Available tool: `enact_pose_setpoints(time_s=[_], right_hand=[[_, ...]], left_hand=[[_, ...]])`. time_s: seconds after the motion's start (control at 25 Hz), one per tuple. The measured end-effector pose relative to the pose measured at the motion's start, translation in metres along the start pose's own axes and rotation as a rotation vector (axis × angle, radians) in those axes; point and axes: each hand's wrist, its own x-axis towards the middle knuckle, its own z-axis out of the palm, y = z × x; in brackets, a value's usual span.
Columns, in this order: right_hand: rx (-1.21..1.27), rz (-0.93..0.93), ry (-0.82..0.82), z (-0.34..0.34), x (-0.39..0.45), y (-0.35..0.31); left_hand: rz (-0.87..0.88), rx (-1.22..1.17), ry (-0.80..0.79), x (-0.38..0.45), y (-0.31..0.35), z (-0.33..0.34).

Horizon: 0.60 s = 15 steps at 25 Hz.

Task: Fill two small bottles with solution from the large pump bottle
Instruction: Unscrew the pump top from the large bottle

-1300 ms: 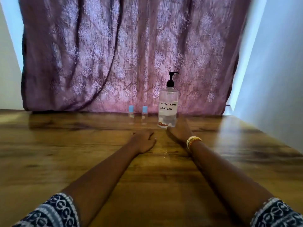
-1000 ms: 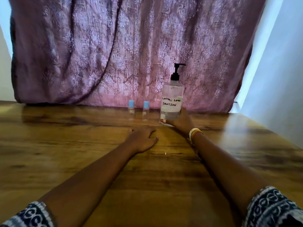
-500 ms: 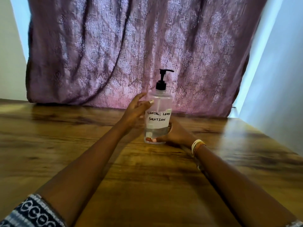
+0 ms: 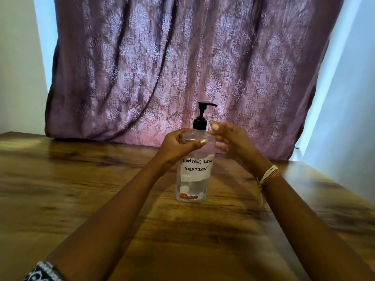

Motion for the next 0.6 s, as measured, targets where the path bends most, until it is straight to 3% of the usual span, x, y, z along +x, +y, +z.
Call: enact_pose_setpoints(time_s=[0.2, 0.36, 0.48, 0.6], right_hand=[[-0.346, -0.187, 0.132, 0.035, 0.021, -0.02], [-0.187, -0.174, 0.248, 0.04, 0.017, -0.012], [-0.161, -0.185, 0.203, 0.039, 0.017, -0.016], [-0.137, -0.197, 0.023, 0.028, 0.014, -0.021]], left_hand=[[0.02, 0.03, -0.033, 0.001, 0.002, -0.003], [0.039, 0.042, -0.055, 0.002, 0.004, -0.003], [0.056, 0.045, -0.058, 0.001, 0.005, -0.004], [0.022, -0.012, -0.095, 0.0, 0.005, -0.004]])
